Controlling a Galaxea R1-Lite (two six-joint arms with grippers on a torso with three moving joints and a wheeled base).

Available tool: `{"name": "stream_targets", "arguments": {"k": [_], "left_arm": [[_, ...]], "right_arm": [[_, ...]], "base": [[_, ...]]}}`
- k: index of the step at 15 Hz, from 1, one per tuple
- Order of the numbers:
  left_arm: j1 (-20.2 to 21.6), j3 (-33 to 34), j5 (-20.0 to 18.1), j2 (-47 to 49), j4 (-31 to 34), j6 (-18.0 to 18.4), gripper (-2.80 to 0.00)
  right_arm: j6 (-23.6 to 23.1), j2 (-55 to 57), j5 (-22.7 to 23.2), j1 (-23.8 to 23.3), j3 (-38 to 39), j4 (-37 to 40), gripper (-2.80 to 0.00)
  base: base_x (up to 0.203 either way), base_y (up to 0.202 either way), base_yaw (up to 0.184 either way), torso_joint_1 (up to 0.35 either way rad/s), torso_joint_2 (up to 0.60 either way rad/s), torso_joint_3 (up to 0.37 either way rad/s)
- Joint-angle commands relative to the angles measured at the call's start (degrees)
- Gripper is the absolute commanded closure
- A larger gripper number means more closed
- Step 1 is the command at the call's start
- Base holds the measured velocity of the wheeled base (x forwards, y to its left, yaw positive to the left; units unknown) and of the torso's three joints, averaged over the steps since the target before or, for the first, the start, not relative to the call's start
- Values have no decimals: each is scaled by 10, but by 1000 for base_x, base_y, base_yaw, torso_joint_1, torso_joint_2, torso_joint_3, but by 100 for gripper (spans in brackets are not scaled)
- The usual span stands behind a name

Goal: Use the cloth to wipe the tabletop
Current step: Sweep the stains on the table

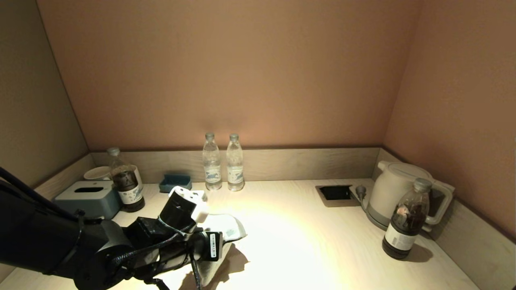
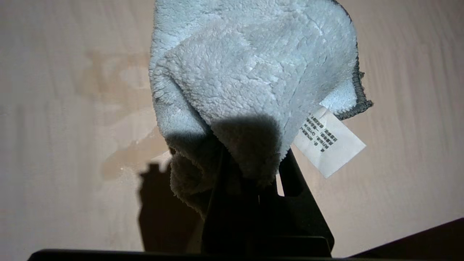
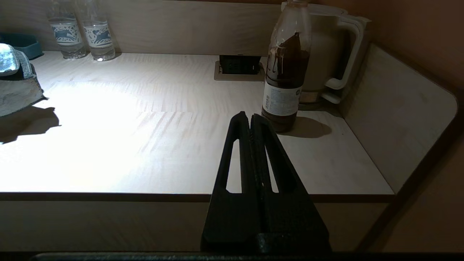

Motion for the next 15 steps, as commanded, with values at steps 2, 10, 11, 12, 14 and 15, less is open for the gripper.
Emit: {"name": "stream_targets", "arguments": {"k": [2,10,11,12,14,15], "left_arm": [[-34,-3,8,5,-2,-9,0],[-66,-41,64,83,-89,-32,0],[-69,-55,79,94,-107,-33,0],[-72,-61,81,100,-114,-33,0],[-83,-75,82,104,-116,-35,0],[-93,-84,82,106,-113,-37,0]], "right_arm": [[0,0,0,0,0,0,0],[-1,0,0,0,1,0,0],[0,0,0,0,1,0,0],[0,0,0,0,0,0,0],[0,0,0,0,0,0,0],[0,0,0,0,1,0,0]], "base": [[0,0,0,0,0,0],[0,0,0,0,0,0],[0,0,0,0,0,0],[0,0,0,0,0,0],[0,0,0,0,0,0],[0,0,0,0,0,0]]}}
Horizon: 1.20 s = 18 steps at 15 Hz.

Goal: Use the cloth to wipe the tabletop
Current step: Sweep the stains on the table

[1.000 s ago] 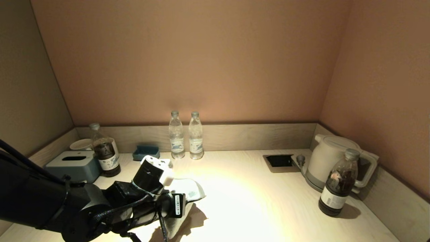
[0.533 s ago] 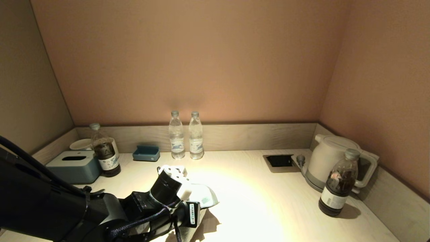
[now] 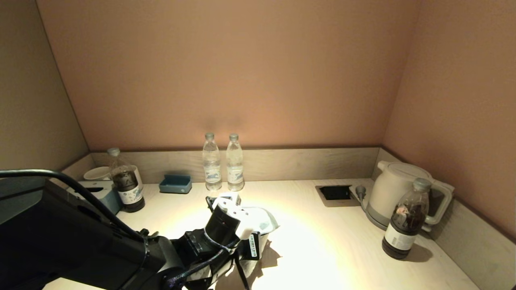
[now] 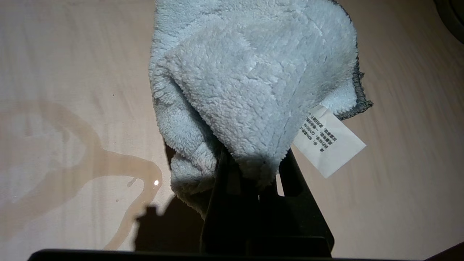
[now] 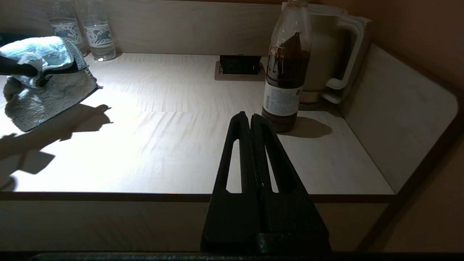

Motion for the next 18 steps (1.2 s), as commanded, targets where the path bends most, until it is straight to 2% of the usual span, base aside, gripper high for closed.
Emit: {"name": "stream_targets", "arguments": {"k": [1,5,10,13,18], "left_arm": [[-20,-9,1,10,-1,-4,0],[-45,-9,2,18,0,-10,0],[-48,-9,6,39,1,-10,0],[-48,-10,33,84,1,-7,0],[-47,-13,36,96,2,-6,0]], "right_arm": [[0,0,0,0,0,0,0],[0,0,0,0,0,0,0],[0,0,0,0,0,0,0],[0,0,0,0,0,0,0],[-1,0,0,0,0,0,0]], "base": [[0,0,0,0,0,0],[0,0,0,0,0,0],[0,0,0,0,0,0],[0,0,0,0,0,0],[0,0,0,0,0,0]]}}
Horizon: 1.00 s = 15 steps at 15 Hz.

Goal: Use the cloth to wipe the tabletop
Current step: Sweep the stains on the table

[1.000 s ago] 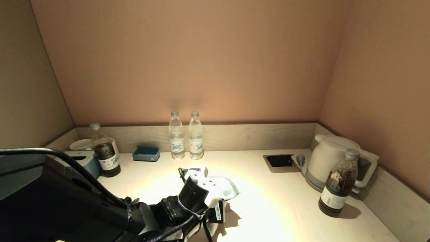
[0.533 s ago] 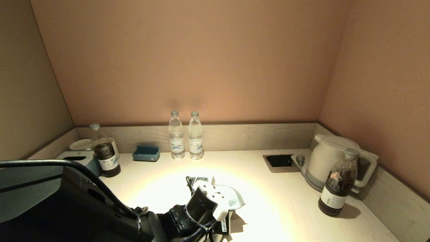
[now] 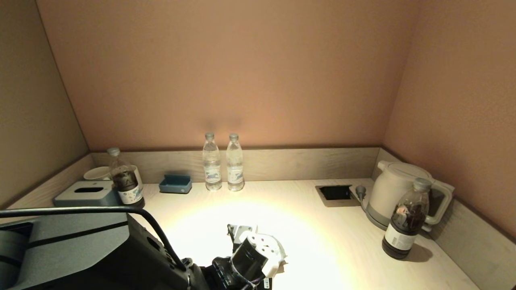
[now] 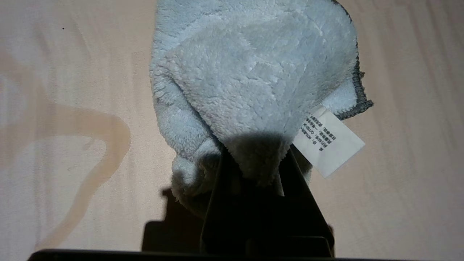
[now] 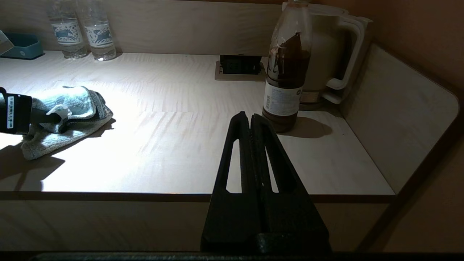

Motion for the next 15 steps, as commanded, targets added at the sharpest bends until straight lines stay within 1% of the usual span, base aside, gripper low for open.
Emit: {"name": "stream_targets", "arguments": {"k": [1,2,7,9,10,15], "left_arm": [[1,12,18,3,0,-1,0],[0,20,28,3,1,-1,0],[7,57,31,-3,-1,-1,0],[24,82,63,-13,-6,0,0],[34,90,69,-19,-6,1,0],[81,131,72,-44,-8,0,0]], "right_arm": [[0,0,0,0,0,0,0],[0,0,0,0,1,0,0],[-1,0,0,0,1,0,0],[0,0,0,0,1,0,0],[0,0,0,0,0,0,0],[0,0,0,0,0,0,0]], "base": [[0,0,0,0,0,0],[0,0,0,0,0,0],[0,0,0,0,0,0],[0,0,0,0,0,0],[0,0,0,0,0,0],[0,0,0,0,0,0]]}}
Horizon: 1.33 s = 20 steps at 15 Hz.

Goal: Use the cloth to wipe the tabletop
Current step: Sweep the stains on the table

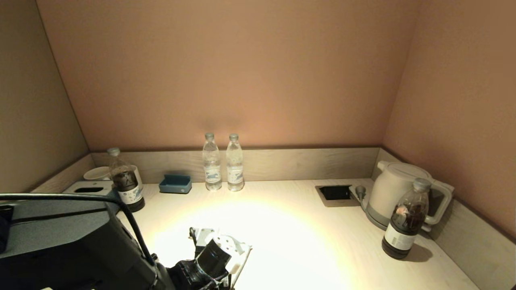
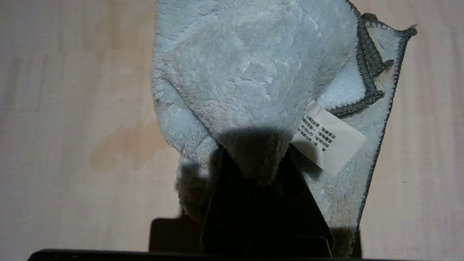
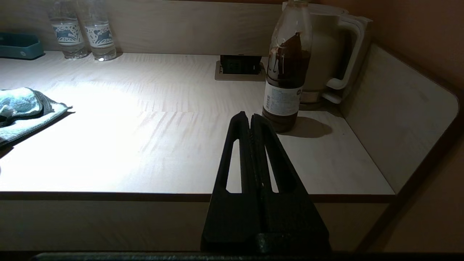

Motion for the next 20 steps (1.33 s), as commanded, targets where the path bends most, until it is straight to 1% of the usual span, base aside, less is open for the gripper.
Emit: {"name": "stream_targets", "arguments": {"k": [1,3,4,6,10,11,12,13,16,17,19,20], "left_arm": [[23,11,2,-13,-3,-2,0],[58,17,1,-11,-3,-2,0],[62,18,1,-9,-4,-1,0],[102,15,-1,0,-6,3,0],[148,-1,-4,35,-41,36,0],[152,-4,-5,38,-43,40,0],[173,-25,-5,52,-44,47,0],[186,-38,-5,62,-45,53,0],[189,-49,-6,57,-43,56,0],[182,-50,-6,51,-42,57,0],[149,-51,-7,39,-43,57,0],[144,-51,-7,37,-43,57,0]], "right_arm": [[0,0,0,0,0,0,0],[0,0,0,0,0,0,0],[0,0,0,0,0,1,0],[0,0,0,0,0,0,0],[0,0,0,0,0,0,0],[0,0,0,0,0,0,0],[-1,0,0,0,0,0,0],[0,0,0,0,0,0,0],[0,0,0,0,0,0,0],[0,0,0,0,0,0,0],[0,0,0,0,0,0,0],[0,0,0,0,0,0,0]], "base": [[0,0,0,0,0,0],[0,0,0,0,0,0],[0,0,0,0,0,0],[0,0,0,0,0,0],[0,0,0,0,0,0],[0,0,0,0,0,0],[0,0,0,0,0,0],[0,0,0,0,0,0],[0,0,0,0,0,0],[0,0,0,0,0,0],[0,0,0,0,0,0],[0,0,0,0,0,0]]}}
